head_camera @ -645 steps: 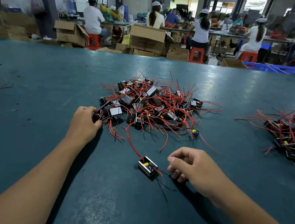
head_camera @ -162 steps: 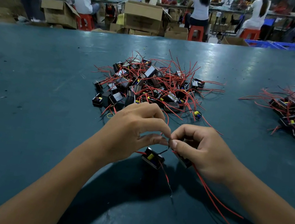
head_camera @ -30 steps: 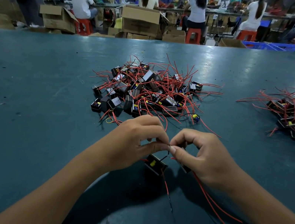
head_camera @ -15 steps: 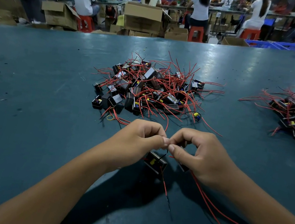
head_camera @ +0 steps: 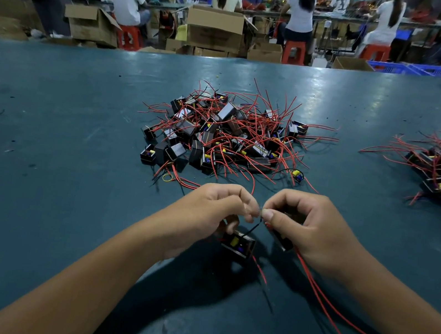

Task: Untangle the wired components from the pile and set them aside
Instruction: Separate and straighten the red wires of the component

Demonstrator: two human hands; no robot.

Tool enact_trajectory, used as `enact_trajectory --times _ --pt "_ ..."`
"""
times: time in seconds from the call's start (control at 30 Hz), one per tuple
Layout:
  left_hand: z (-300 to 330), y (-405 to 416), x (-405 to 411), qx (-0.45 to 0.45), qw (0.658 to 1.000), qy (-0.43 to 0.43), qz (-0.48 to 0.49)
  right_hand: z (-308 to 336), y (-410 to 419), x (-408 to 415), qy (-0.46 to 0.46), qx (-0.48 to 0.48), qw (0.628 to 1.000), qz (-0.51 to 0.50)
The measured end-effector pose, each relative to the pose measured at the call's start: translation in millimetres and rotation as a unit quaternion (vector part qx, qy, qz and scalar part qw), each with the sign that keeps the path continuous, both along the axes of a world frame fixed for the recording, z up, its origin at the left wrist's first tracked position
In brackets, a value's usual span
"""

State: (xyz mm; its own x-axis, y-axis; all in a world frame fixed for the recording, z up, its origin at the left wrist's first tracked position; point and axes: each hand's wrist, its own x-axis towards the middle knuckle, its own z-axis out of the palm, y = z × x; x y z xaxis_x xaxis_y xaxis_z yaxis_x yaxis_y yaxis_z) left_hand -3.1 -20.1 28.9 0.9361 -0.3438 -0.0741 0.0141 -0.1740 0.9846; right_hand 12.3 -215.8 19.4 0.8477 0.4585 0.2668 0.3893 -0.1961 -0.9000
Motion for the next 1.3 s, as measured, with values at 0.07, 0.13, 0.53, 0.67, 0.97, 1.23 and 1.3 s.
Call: enact_trajectory --times 0.07,0.13,0.53,0.67,0.97,1.23,1.3 --pt "-1 3 0 0.018 0.999 -0.012 -0.027 -1 -2 3 0.032 0.019 0.999 0.004" --pt "-2 5 0 0.017 0.999 -0.012 -0.034 -3 -4 5 0.045 0.026 0.999 0.005" --pt "-3 8 4 0.06 0.995 -0.068 -0.035 -2 -11 12 0.076 0.024 0.996 0.041" --pt "2 16 2 0.111 0.991 -0.07 -0.038 -3 -14 13 0.07 -0.029 0.996 0.053" --pt "3 22 5 0.234 0.958 -0.166 0.0 -10 -20 21 -0.039 -0.192 0.98 -0.04" --pt "15 26 -6 0.232 0.936 -0.233 -0.124 11 -25 7 -0.112 -0.186 0.967 -0.133" --pt "13 21 -7 0.232 0.93 -0.256 -0.127 14 -22 -1 -0.098 -0.173 0.97 -0.14"
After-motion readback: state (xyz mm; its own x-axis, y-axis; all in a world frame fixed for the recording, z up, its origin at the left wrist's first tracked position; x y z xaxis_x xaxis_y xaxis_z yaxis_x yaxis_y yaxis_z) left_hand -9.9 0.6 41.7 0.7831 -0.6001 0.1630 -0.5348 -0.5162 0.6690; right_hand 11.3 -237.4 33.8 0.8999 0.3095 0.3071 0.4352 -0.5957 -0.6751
